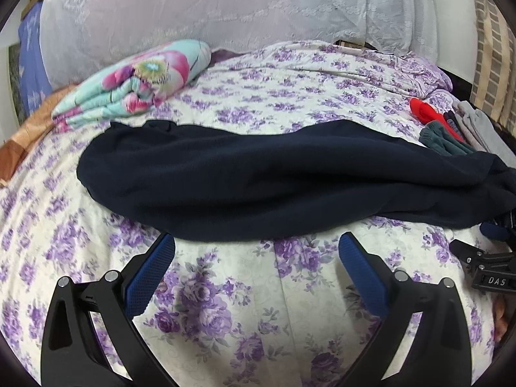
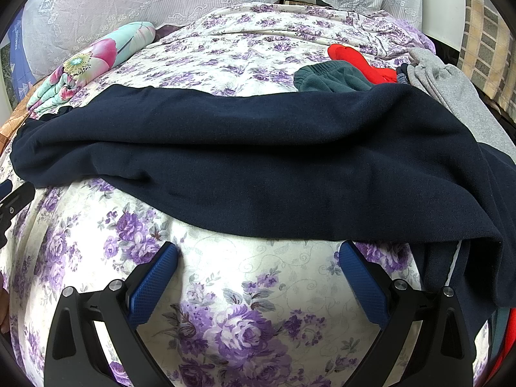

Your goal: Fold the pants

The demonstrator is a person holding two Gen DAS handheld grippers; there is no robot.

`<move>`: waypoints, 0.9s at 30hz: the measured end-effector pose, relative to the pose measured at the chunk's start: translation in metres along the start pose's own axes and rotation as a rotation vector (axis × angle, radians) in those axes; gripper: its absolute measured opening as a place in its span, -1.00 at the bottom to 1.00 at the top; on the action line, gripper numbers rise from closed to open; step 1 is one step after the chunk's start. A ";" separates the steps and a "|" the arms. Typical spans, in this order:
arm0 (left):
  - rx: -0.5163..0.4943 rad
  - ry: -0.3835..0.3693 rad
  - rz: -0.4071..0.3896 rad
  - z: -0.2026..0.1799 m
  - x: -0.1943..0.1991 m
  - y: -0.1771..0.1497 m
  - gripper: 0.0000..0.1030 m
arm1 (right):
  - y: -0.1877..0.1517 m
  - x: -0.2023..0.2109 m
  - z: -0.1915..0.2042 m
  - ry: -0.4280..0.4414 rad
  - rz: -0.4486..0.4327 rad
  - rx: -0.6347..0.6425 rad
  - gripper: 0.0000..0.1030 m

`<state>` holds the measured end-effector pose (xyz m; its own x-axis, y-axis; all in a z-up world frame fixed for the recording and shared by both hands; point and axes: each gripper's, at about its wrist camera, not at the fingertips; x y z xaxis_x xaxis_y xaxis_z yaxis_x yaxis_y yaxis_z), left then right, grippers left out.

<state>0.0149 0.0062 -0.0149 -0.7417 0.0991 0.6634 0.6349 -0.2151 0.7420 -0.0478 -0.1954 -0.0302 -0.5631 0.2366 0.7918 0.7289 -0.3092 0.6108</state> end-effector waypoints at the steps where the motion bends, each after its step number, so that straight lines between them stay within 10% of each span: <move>1: 0.006 -0.006 0.013 0.000 -0.002 -0.001 0.92 | 0.000 0.000 0.000 0.000 0.000 0.000 0.93; 9: 0.090 -0.155 0.216 0.015 -0.041 -0.007 0.92 | 0.000 0.001 0.005 0.005 0.011 -0.001 0.93; 16: -0.022 -0.174 0.235 0.009 -0.035 -0.013 0.92 | -0.014 0.016 -0.009 0.132 0.029 0.034 0.93; 27: 0.286 -0.249 0.177 0.109 -0.034 0.009 0.92 | -0.036 0.050 -0.104 0.519 -0.009 -0.412 0.93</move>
<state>0.0695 0.1069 -0.0208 -0.5628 0.3243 0.7603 0.8085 0.0247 0.5880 -0.1427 -0.2681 -0.0133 -0.7579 -0.2020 0.6203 0.5730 -0.6606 0.4851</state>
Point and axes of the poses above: each gripper's, at about its wrist camera, not at the fingertips, and x roughly against the way its jaws point, z to its left, y to its top, and after that the axes turned 5 degrees about -x, right-handed
